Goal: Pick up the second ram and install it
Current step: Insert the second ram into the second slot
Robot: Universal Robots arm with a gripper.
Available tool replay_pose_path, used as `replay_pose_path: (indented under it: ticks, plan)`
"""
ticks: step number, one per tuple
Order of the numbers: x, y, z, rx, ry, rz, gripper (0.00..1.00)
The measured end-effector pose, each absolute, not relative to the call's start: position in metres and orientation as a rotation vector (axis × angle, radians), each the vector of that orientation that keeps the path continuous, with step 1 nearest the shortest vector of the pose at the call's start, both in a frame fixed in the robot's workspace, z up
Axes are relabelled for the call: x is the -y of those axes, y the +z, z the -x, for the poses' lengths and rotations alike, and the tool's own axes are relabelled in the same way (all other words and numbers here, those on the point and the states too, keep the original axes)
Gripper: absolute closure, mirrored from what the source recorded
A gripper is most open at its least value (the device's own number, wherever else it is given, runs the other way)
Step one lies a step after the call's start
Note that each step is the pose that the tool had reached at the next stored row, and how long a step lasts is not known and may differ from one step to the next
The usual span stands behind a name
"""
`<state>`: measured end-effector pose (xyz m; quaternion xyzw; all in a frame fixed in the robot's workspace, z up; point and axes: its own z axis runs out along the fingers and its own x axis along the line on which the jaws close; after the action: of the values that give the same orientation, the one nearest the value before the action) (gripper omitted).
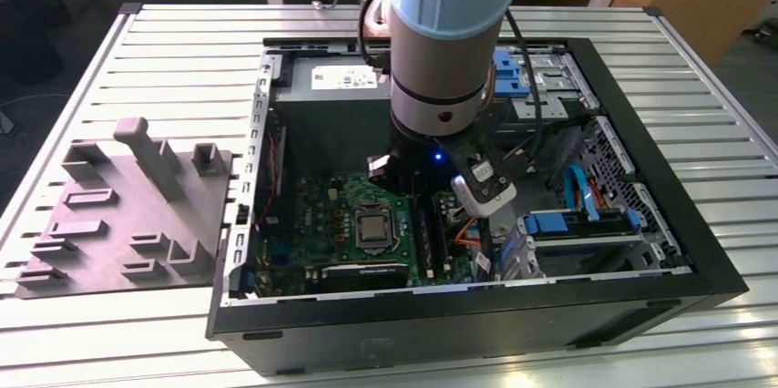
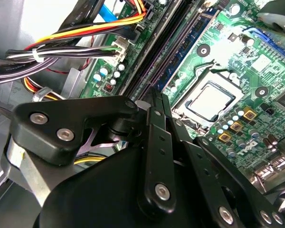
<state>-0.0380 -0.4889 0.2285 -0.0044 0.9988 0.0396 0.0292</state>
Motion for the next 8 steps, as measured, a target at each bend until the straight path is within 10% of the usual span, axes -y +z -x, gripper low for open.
replay_pose_path:
  ticks: [8]
  plan:
    - [0.4889,0.2276,0.0376,-3.08,0.122,-0.002,0.89]
